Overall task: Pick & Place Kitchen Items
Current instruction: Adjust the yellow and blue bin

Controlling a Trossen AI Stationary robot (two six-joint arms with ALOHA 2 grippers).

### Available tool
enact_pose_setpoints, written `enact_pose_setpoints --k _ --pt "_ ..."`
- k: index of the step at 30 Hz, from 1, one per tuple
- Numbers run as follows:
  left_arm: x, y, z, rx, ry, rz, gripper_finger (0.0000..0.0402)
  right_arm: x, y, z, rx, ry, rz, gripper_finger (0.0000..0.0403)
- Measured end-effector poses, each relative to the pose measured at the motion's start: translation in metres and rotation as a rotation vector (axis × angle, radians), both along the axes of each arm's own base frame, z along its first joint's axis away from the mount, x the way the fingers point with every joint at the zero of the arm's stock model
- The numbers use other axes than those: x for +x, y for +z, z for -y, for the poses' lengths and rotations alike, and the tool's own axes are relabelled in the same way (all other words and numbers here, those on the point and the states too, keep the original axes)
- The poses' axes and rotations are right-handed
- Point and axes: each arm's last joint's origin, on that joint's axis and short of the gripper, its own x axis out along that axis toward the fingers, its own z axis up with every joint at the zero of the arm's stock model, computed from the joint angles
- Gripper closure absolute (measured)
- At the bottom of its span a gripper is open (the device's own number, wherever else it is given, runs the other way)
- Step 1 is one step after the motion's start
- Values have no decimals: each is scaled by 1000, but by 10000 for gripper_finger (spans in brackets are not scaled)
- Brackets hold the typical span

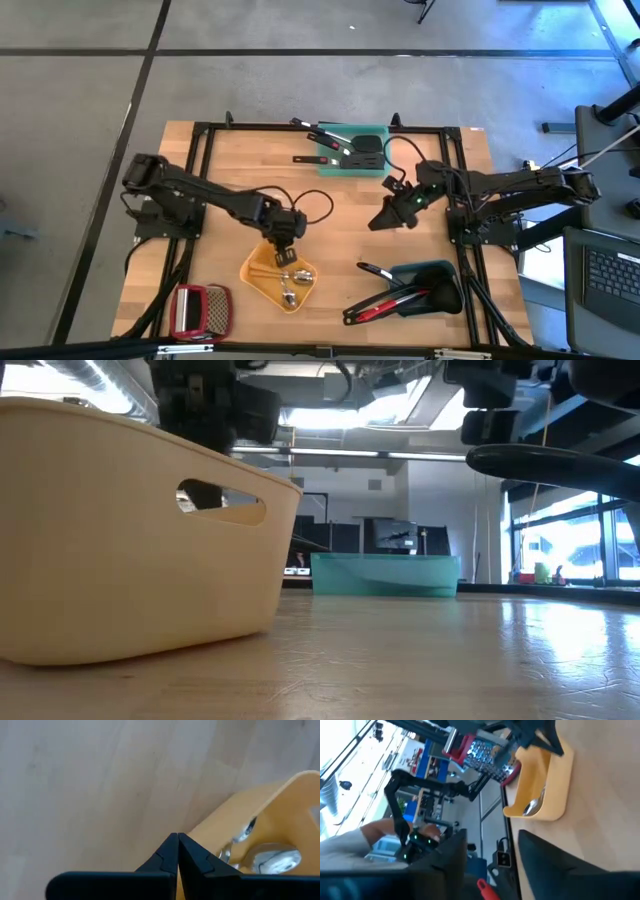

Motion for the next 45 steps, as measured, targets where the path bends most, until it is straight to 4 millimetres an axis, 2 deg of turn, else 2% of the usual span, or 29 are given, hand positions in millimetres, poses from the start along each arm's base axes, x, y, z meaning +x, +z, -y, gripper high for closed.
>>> enact_pose_setpoints --k 4,7,11,25,29,33,35,40,45 --pt "6 -14 1 -16 0 -38 400 0 0 -3 -13 -27 3 301" --pt "3 -15 8 -34 -4 -62 400 0 0 -5 -15 -19 3 354" --pt "-2 -14 23 -107 4 -92 400 0 0 -8 -26 -2 10 396" --pt "-22 -14 76 -164 95 -144 400 -2 -6 -9 -66 -28 -43 400" --pt "-24 -13 85 -194 136 -141 400 -3 -10 -8 -88 -25 -80 400" --pt "-27 -8 94 -138 150 -102 400 -7 -18 -8 -123 -27 -159 401" --pt "-26 -6 92 -96 168 -84 400 -10 -26 -6 -185 -48 -225 401" --pt "-11 -1 67 -43 228 -22 400 -24 -52 -1 -358 -111 -515 401" --pt "7 3 43 -42 260 72 400 -26 -80 -3 -381 -20 -681 401"
